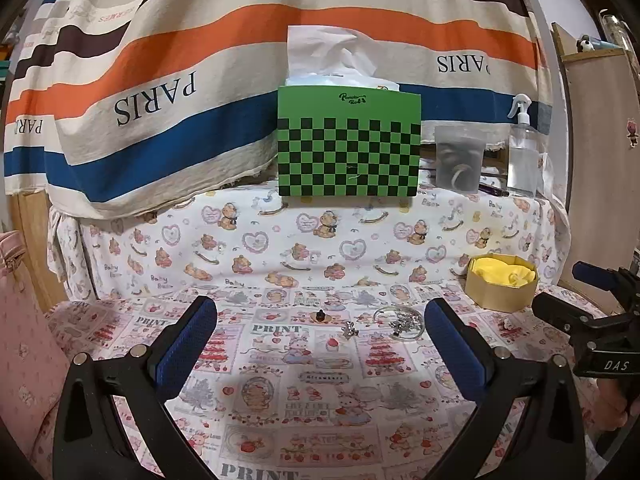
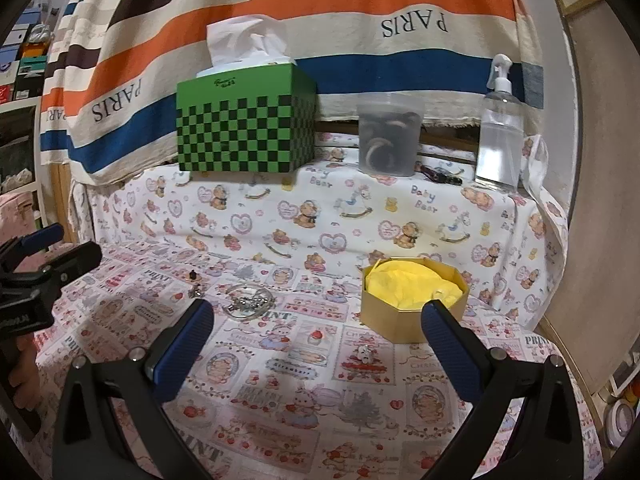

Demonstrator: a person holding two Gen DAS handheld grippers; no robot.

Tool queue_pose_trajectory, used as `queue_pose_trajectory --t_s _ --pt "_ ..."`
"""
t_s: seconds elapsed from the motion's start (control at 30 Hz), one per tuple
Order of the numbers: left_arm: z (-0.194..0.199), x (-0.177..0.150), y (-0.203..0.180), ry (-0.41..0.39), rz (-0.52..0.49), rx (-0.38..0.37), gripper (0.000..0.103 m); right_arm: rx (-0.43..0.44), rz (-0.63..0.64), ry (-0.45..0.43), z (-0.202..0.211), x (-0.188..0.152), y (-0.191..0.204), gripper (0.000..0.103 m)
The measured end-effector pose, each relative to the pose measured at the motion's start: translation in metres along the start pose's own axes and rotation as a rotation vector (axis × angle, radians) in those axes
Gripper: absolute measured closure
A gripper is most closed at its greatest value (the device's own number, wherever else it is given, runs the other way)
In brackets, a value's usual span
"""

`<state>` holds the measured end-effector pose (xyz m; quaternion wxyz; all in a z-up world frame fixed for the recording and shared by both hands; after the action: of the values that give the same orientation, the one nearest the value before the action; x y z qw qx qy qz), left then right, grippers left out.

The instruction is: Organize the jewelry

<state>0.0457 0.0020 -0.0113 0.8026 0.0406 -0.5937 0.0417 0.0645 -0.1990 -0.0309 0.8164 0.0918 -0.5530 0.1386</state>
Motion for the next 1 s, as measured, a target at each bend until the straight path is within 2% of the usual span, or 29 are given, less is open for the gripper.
queue_pose_trajectory --t_s 0.47,1.0 --pt "0.000 0.000 0.000 -0.003 -0.002 0.004 0.000 0.001 -0.038 0.040 -0.007 -0.001 -0.007 0.000" --pt "0.002 0.000 -0.004 -0.008 -0.010 -0.004 0.000 -0.005 -0.021 0.026 -0.004 -0.001 -0.006 0.000"
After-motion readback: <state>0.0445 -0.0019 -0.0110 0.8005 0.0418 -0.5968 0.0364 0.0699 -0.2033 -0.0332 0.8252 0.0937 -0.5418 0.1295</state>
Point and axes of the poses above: each gripper's, at about its wrist camera, not at the fingertips, and z roughly against the way its jaws point, y to its left, x to its top, the point moved 6 cm from there along -z, roughly the way its jaws point, and after that the axes turned 6 degrees about x, right-handed, at the moved point
